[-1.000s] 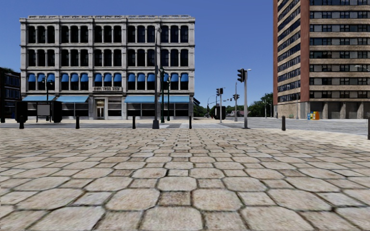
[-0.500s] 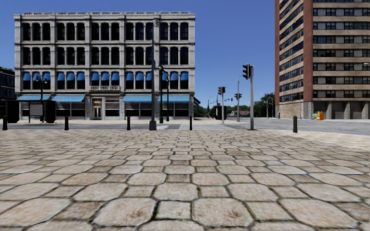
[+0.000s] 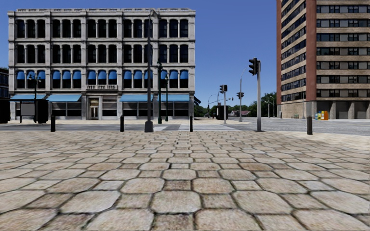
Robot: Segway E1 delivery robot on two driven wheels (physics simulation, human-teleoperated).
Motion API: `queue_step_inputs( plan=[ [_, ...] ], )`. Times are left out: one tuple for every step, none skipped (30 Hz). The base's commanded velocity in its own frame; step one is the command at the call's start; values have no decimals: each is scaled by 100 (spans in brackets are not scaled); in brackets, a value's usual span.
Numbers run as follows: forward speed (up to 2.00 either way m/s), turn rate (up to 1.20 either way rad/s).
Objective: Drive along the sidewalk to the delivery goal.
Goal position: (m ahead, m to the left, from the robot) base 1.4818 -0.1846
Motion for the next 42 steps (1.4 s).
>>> queue_step_inputs(
  plan=[
    [200, 0],
    [200, 0],
    [200, 0],
    [200, 0],
    [200, 0],
    [200, 0],
    [200, 0],
    [200, 0],
    [200, 0],
    [200, 0],
    [200, 0],
    [200, 0],
    [200, 0],
    [200, 0],
    [200, 0],
    [200, 0],
    [200, 0],
    [200, 0],
    [200, 0],
    [200, 0],
    [200, 0],
    [200, 0],
    [200, 0],
    [200, 0],
    [200, 0],
    [200, 0],
    [200, 0],
    [177, 0],
    [148, 0],
    [148, 0],
    [118, 0],
    [82, 0],
    [54, 0],
    [26, 0],
    [26, 0],
    [0, 0],
    [0, 0],
    [0, 0],
    [0, 0],
    [0, 0],
    [0, 0],
    [0, 0]
  ],
)
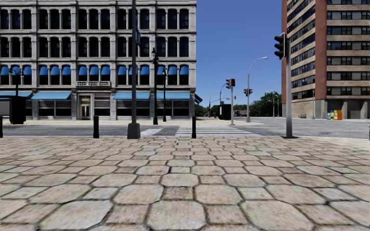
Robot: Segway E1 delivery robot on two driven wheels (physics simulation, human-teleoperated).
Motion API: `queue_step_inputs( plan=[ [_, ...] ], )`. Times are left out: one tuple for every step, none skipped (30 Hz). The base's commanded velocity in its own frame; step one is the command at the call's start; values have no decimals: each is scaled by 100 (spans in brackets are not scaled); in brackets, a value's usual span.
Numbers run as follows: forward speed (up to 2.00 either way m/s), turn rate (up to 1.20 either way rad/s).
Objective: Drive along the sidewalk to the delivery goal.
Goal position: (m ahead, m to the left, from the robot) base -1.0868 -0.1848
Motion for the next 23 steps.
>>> queue_step_inputs(
  plan=[
    [0, 0],
    [0, 0],
    [0, 0],
    [0, 0],
    [0, 0],
    [0, 0],
    [0, 0],
    [0, 0],
    [0, 0],
    [0, 0],
    [0, 0],
    [0, 0],
    [0, 0],
    [0, 0],
    [0, 0],
    [0, 0],
    [0, 0],
    [0, 0],
    [0, 0],
    [0, 0],
    [0, 0],
    [0, 0],
    [0, 0]
  ],
)
